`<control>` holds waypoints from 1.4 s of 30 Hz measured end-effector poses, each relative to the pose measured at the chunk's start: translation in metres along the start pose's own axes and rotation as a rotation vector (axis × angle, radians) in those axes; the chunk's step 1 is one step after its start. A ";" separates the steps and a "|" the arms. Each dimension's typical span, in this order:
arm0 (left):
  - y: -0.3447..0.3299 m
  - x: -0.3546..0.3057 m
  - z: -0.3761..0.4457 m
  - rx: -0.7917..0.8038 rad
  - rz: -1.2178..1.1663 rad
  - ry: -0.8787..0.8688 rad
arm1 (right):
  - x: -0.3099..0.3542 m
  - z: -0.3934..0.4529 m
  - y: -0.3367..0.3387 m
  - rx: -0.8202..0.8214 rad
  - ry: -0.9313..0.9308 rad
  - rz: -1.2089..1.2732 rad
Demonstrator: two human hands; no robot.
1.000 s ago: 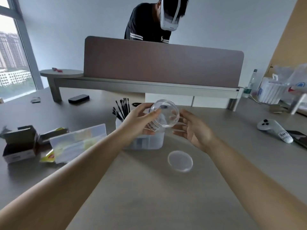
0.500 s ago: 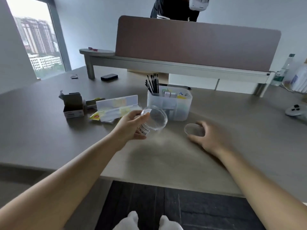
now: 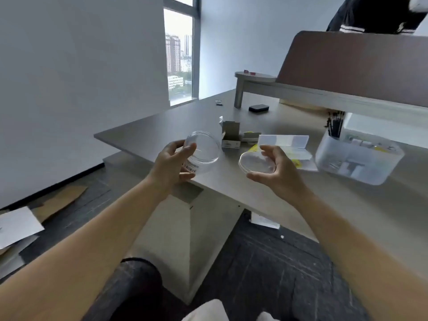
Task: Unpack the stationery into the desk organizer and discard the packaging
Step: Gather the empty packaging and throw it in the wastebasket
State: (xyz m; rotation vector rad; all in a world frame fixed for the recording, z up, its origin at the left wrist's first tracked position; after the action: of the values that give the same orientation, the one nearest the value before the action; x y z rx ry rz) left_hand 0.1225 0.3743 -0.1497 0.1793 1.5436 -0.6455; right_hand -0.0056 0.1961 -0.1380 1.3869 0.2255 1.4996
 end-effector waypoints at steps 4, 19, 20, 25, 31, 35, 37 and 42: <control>0.069 -0.011 -0.034 -0.091 -0.006 -0.009 | 0.048 -0.007 -0.048 0.064 0.096 0.022; 0.222 0.026 -0.147 -0.328 0.032 0.105 | 0.127 -0.093 -0.185 0.354 0.254 0.051; 0.231 0.034 -0.148 -0.351 0.052 0.124 | 0.125 -0.094 -0.197 0.384 0.255 0.045; 0.276 0.089 -0.140 -0.472 0.116 0.279 | 0.103 -0.092 -0.277 0.575 0.200 0.029; 0.324 0.175 -0.109 -0.512 0.158 0.500 | 0.056 -0.089 -0.380 0.742 0.092 -0.073; 0.342 0.231 -0.089 -0.469 0.273 0.627 | 0.021 -0.088 -0.432 0.800 0.047 -0.157; 0.347 0.253 -0.081 -0.434 0.345 0.653 | 0.008 -0.090 -0.451 0.839 0.042 -0.169; 0.356 0.280 -0.073 -0.325 0.587 0.725 | -0.009 -0.092 -0.478 0.948 0.071 -0.241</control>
State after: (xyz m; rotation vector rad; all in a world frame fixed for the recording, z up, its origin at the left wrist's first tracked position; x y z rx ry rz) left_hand 0.2063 0.6273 -0.5231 0.6402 2.1248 0.1743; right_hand 0.1738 0.4474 -0.5142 1.9286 1.2216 1.2672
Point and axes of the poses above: each hand's wrist, its own z-axis towards the middle knuckle, its own y-axis out of the back of the hand, x = y × z, the point moved 4 cm from there along z, towards the middle knuckle, and after that the axes turned 11 degrees about -z, right-handed, at the moved point
